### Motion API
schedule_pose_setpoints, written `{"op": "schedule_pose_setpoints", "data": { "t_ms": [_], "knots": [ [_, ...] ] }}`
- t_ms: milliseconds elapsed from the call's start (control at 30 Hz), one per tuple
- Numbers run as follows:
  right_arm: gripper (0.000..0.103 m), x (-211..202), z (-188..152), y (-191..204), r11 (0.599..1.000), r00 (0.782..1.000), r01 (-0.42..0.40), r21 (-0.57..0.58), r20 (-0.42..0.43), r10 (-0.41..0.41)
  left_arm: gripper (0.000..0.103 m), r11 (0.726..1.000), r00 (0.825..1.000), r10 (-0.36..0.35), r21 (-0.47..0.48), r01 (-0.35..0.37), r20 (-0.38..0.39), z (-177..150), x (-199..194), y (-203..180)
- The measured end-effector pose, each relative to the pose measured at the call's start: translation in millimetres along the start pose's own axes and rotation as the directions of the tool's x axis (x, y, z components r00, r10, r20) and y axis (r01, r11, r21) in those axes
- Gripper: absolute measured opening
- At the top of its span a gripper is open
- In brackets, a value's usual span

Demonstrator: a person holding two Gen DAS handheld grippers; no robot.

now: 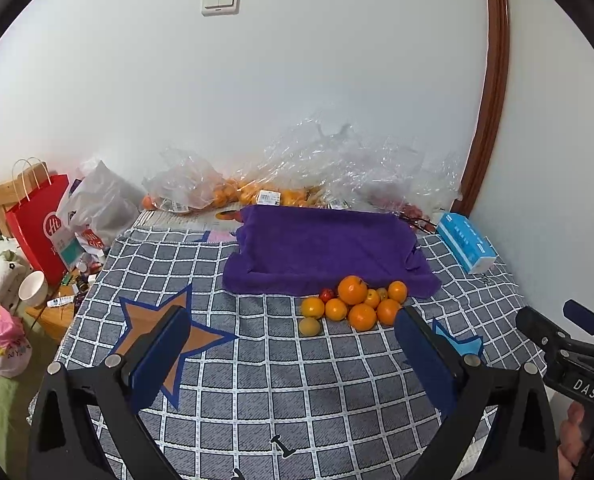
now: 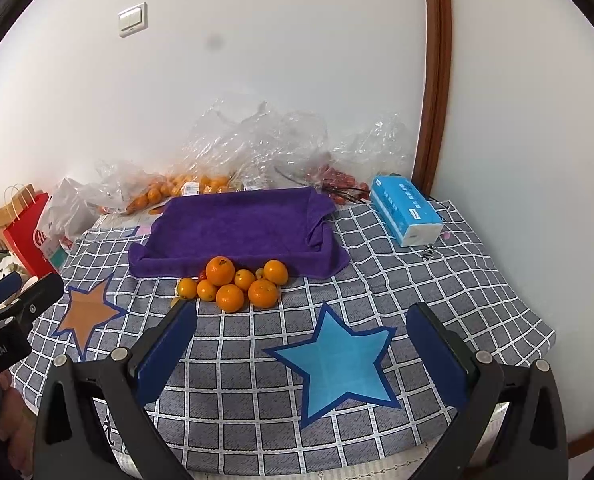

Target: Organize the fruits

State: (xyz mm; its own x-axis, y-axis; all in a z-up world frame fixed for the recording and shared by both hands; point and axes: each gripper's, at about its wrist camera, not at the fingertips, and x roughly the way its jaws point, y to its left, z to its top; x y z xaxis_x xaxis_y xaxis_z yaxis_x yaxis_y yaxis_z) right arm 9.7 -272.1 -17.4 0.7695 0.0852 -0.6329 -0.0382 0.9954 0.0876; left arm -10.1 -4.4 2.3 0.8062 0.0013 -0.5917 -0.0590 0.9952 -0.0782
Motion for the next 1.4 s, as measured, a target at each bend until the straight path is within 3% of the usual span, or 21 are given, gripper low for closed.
{"op": "schedule_pose_setpoints", "data": {
  "t_ms": [1400],
  "knots": [
    [0.103,-4.1,-3.4,-0.5,0.999,1.0,0.007,0.034,0.025,-0.008,0.103,1.0,1.0,0.001,0.002,-0.001,-0.014,-2.5,0.1,1.3]
  ]
}}
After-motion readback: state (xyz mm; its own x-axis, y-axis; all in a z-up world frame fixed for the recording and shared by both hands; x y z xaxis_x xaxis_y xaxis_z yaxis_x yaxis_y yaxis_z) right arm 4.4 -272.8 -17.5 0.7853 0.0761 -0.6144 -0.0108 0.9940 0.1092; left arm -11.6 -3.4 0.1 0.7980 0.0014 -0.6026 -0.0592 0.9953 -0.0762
